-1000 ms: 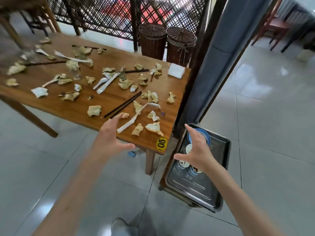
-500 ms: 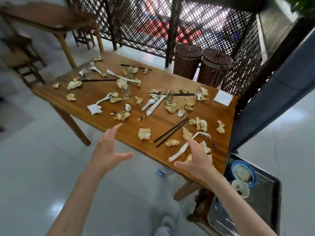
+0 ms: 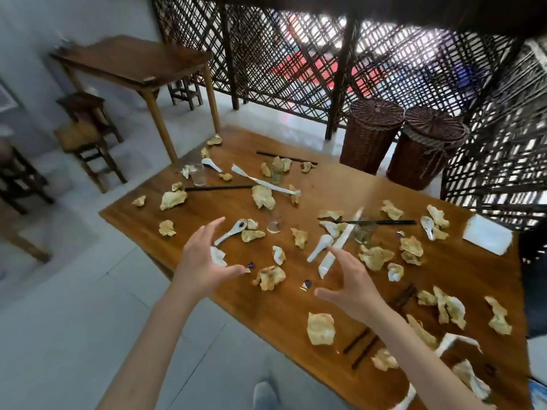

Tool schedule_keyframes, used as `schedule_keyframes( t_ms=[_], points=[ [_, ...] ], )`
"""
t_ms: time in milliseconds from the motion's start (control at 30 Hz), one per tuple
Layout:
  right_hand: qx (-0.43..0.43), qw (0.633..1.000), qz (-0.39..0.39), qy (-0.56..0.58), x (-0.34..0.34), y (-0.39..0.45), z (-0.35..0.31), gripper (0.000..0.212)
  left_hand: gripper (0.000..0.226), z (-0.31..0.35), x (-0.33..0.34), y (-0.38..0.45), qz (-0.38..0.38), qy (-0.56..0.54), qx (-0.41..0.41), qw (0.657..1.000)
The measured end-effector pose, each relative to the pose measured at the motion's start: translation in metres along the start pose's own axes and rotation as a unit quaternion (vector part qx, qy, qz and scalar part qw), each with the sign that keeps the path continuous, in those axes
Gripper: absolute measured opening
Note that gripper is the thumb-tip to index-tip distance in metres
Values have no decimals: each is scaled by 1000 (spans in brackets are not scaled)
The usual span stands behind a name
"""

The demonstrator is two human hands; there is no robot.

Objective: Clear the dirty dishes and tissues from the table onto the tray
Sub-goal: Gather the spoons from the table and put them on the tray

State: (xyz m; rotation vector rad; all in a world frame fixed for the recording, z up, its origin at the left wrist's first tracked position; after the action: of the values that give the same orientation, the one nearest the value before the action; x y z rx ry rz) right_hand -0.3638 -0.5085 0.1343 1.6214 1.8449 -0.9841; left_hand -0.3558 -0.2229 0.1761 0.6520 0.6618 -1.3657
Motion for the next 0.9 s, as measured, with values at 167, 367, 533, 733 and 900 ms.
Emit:
schedule_keyframes(
  t_ms=[167, 367, 533, 733, 900],
  points=[
    [1, 1000, -9, -2, 14, 73, -33, 91, 96, -27, -11, 71, -4, 25, 1, 1000],
    [32, 999, -4, -12, 31, 129, -53, 87, 91, -59, -1, 132, -14, 17, 9, 1000],
    [81, 996, 19, -22, 50, 147, -51, 85, 88, -81, 18, 169, -67, 20, 40, 997],
    [155, 984, 91, -22, 80, 158, -37, 81, 72, -106, 41, 198, -120, 13, 105, 987],
    [206, 970, 122, -41, 106, 159, -24, 76, 65, -124, 58, 214, -143, 34, 123, 981]
  ],
)
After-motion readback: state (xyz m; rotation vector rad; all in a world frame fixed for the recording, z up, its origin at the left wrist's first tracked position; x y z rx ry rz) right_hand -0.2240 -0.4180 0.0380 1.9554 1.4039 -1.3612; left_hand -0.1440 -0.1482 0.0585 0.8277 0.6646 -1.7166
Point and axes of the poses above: each hand's wrist, its own y-axis towards the middle knuckle, its own x-axis out of the palm, z = x × y, the point moved 1 cm from there along y, towards the middle knuckle, and after that the axes turned 2 degrees about x, right-handed, at the moved point
